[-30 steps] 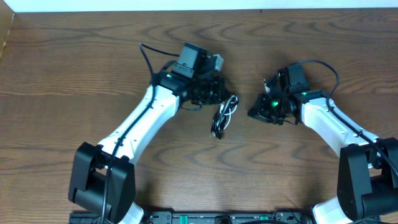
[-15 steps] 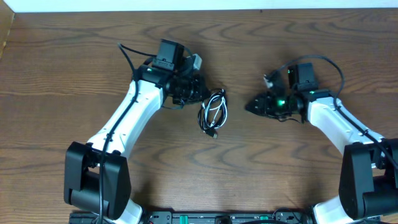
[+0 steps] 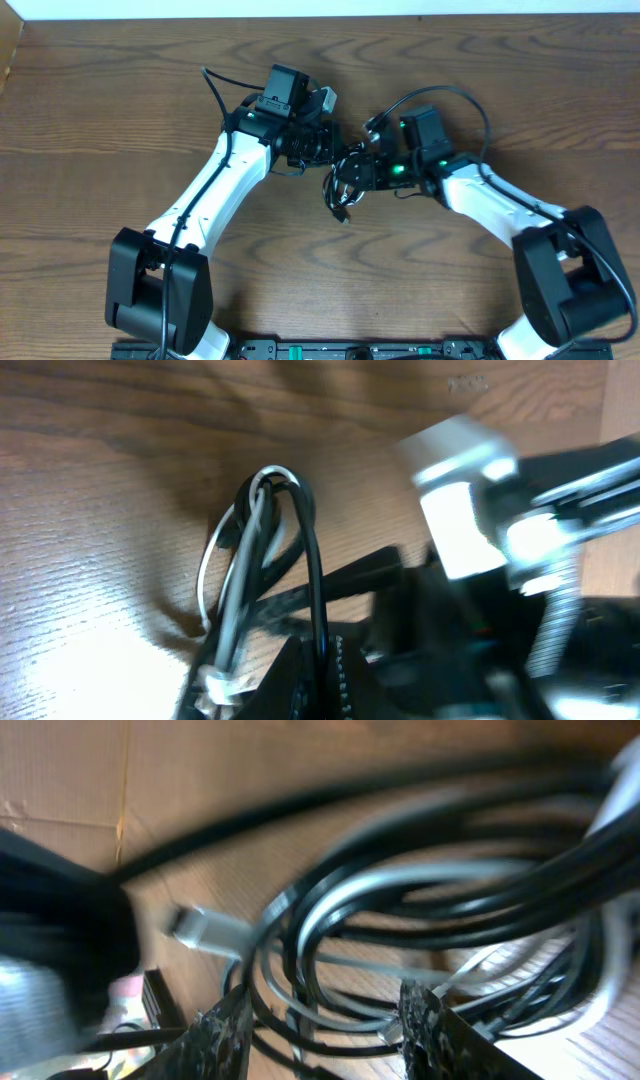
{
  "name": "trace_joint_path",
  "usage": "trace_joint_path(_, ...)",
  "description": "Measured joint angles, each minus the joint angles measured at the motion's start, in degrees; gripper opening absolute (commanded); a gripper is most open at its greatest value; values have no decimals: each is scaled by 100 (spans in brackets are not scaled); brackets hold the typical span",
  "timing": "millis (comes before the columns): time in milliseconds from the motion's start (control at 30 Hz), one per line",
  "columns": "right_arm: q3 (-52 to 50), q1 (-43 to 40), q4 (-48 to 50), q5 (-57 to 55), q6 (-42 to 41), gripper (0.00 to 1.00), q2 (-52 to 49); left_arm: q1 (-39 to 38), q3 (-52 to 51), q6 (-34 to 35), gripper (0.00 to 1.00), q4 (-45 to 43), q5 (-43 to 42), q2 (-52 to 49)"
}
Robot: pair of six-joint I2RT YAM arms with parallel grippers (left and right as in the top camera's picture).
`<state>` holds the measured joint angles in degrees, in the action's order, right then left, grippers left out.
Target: Untangle cables
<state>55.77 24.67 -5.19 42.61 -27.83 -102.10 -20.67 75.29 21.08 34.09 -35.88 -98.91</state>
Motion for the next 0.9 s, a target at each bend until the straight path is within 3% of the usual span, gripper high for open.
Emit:
trace_joint_path(233,-2,289,710,-57,-227,41,-450,177,0,426,7,-9,2,0)
trace_joint_path(367,0,450,741,-415,-487,32,-479,192,0,599,8,-9,2,0)
trace_joint_path(633,7,533,-354,-1637,-1119,11,-603,442,0,660,8,-20,2,0)
trace_joint_path(900,127,120,-1010,-1805,-1252,10,-592,944,0,459,8,374,304,-31)
